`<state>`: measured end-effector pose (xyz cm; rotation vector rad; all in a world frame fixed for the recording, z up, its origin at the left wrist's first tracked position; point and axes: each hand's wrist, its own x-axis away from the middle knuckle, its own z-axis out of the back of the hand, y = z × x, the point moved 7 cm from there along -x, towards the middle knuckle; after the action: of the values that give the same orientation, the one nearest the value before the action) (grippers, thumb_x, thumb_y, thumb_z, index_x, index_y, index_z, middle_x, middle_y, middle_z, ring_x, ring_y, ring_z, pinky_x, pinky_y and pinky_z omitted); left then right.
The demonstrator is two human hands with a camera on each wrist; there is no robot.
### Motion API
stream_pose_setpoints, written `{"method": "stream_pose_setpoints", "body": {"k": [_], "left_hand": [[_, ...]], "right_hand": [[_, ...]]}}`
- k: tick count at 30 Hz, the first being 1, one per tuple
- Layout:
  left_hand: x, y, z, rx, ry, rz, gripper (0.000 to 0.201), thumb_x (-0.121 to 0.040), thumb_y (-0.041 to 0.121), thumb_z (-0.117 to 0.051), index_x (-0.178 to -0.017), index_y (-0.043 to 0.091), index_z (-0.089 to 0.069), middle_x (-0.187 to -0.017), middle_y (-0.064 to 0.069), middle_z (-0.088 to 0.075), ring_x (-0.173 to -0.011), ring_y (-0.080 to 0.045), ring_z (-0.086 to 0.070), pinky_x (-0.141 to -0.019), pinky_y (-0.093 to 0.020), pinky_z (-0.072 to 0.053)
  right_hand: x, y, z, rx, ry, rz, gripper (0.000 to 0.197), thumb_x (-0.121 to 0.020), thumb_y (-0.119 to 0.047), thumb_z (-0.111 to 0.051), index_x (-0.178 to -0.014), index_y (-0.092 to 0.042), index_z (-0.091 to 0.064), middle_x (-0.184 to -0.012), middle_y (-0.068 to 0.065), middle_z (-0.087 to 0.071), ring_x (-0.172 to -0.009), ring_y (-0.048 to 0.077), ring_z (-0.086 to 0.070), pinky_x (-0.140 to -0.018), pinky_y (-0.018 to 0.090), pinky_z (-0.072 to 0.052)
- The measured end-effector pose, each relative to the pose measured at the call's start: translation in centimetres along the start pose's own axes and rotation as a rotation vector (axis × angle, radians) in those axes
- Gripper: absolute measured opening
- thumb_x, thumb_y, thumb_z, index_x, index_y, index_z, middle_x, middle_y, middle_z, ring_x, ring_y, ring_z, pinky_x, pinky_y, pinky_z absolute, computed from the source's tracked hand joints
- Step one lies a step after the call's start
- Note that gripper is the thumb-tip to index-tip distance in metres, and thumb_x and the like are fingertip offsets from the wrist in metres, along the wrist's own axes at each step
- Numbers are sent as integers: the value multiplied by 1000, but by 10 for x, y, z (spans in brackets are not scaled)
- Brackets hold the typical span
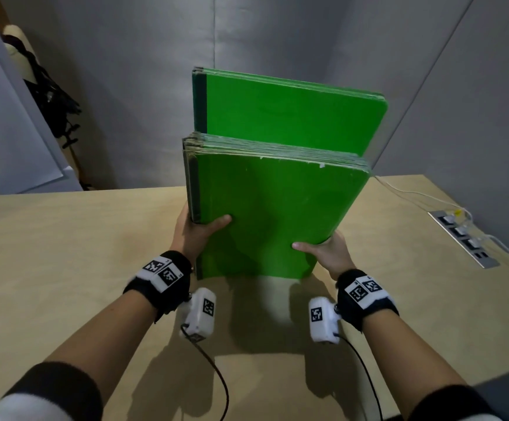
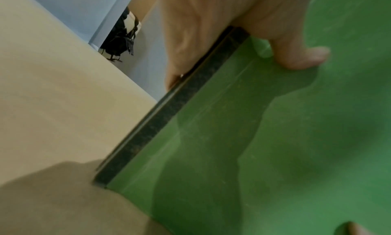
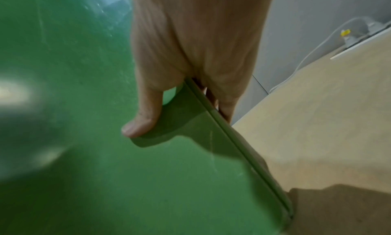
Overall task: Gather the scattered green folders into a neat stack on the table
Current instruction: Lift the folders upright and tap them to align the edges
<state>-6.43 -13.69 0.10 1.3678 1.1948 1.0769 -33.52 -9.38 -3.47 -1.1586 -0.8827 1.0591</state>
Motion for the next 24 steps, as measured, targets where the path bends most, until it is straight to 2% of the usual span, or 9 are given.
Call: {"method": "stream_pose_setpoints", "body": {"k": [2, 5, 9, 11, 13, 16, 18, 20, 24], "left_hand": [[-1, 1, 1, -4, 32, -27, 39, -78, 10, -71, -110, 26, -56, -103, 6, -65, -96, -12, -65, -94, -43, -51], [-1, -1, 4, 7, 51, -39, 50, -77, 14, -72, -122, 20, -51, -110, 4, -64, -104, -18, -63, -95, -44, -50], [0, -3, 5, -29, 3, -71, 56, -75, 14, -72, -125, 25, -48, -109, 13, -62, -101, -5, -62, -88, -33, -52], [0, -5, 5, -38, -33, -56, 65, -69, 22, -77, -127, 22, -48, -111, 11, -63, -102, -6, -62, -89, -34, -53], [-4, -9, 6, -34, -58, -20, 88, -55, 40, -82, -133, 19, -47, -114, 8, -64, -103, -7, -63, -85, -32, -55], [-5, -12, 6, -21, -75, 26, 91, -54, 33, -83, -136, 19, -44, -112, 8, -66, -94, -3, -68, -74, -23, -57], [-4, -13, 5, -12, -96, 43, 84, -61, 22, -81, -136, 17, -44, -111, 8, -66, -87, 2, -70, -69, -19, -57], [-3, -14, 6, -4, -122, 52, 83, -62, 17, -79, -136, 16, -43, -112, 5, -65, -86, 3, -70, -68, -19, -57], [-3, -9, 7, 0, -166, 61, 105, -45, 32, -87, -138, 18, -41, -121, 0, -64, -95, -3, -69, -70, -20, -57]], "right_hand": [[0, -2, 1, 7, 25, 19, 61, -64, 4, -80, -120, 1, -56, -120, 17, -64, -101, 22, -63, -83, 21, -54], [3, -1, 4, -7, 36, 16, 61, -63, 2, -81, -119, 0, -55, -117, 14, -65, -101, 23, -64, -86, 26, -55], [3, 2, 3, 38, 24, 14, 65, -63, -4, -84, -122, -2, -56, -117, 11, -67, -105, 22, -65, -94, 36, -52], [4, 6, 0, 28, 9, 1, 66, -64, -4, -83, -123, -4, -55, -119, 11, -66, -106, 21, -64, -93, 33, -52], [4, 8, -3, -14, -23, -19, 67, -66, 0, -80, -126, -4, -52, -120, 11, -65, -104, 19, -65, -90, 26, -54], [6, 8, -8, -116, -52, -55, 70, -65, 1, -81, -128, -5, -51, -120, 10, -65, -107, 19, -65, -95, 34, -52], [7, 7, -11, -192, -74, -60, 72, -56, -13, -87, -121, -13, -56, -113, 3, -68, -101, 12, -68, -90, 31, -55], [8, 2, -11, -251, -105, -62, 85, -38, -32, -92, -115, -19, -58, -105, -5, -71, -92, 6, -71, -76, 21, -57], [4, -6, -4, -289, -126, -71, 106, -27, -42, -93, -123, -16, -54, -106, -6, -70, -94, 6, -70, -74, 18, -56]]}}
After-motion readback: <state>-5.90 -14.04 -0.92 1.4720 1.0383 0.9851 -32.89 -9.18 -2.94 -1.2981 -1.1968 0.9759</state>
